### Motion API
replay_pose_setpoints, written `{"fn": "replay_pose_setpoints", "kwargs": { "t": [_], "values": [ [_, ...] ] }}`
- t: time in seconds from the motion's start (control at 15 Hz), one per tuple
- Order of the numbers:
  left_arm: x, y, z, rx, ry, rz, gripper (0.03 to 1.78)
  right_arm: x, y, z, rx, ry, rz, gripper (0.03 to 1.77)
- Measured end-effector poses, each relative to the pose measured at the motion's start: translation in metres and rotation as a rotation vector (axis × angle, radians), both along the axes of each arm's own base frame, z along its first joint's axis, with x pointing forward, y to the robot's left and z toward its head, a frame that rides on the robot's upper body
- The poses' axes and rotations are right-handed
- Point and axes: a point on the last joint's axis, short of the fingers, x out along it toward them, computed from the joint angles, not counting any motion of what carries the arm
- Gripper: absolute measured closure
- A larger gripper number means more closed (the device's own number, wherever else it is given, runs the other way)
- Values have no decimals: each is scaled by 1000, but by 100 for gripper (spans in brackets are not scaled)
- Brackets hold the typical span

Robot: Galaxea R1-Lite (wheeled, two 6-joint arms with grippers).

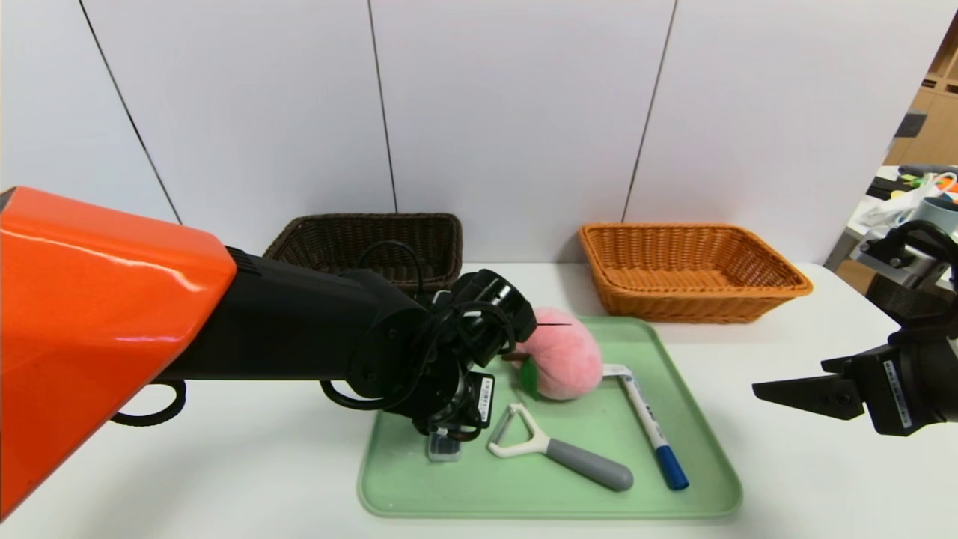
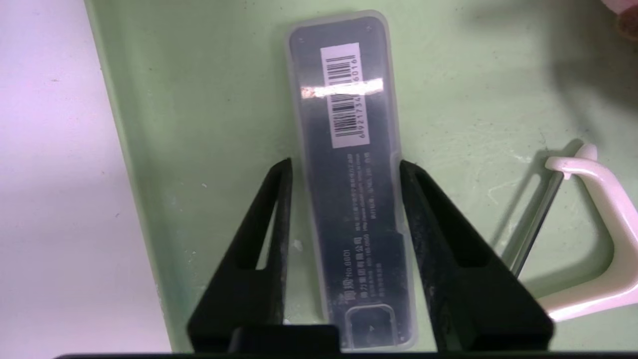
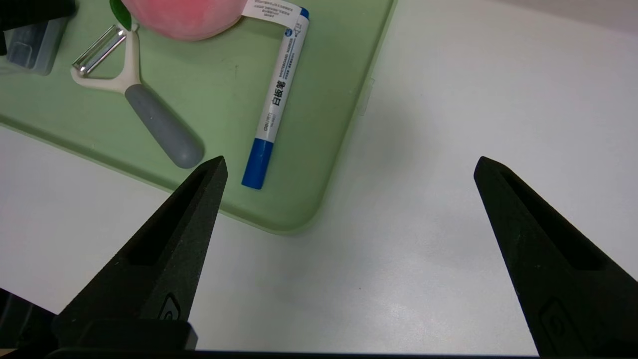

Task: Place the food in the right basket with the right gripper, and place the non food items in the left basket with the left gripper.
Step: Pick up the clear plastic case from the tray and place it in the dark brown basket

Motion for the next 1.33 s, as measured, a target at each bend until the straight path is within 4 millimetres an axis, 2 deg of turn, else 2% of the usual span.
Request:
{"fn": "replay_pose_setpoints", "kwargs": {
  "t": [0.07, 0.4, 0.6, 0.93, 1.33],
  "values": [
    [0, 1, 1, 0, 0, 0, 125, 0, 0, 0, 0, 0, 0, 9],
    [-5, 6, 16, -17, -22, -8, 125, 0, 0, 1, 2, -2, -1, 9],
    [-9, 16, 36, -20, -61, -38, 125, -1, 0, 1, 3, -1, -3, 9],
    [-2, 54, 81, -6, -166, -81, 125, -1, 0, 1, 3, -2, 0, 9],
    [24, 102, 134, -22, -262, -102, 125, -1, 0, 0, 3, 0, 1, 9]
  ]
}}
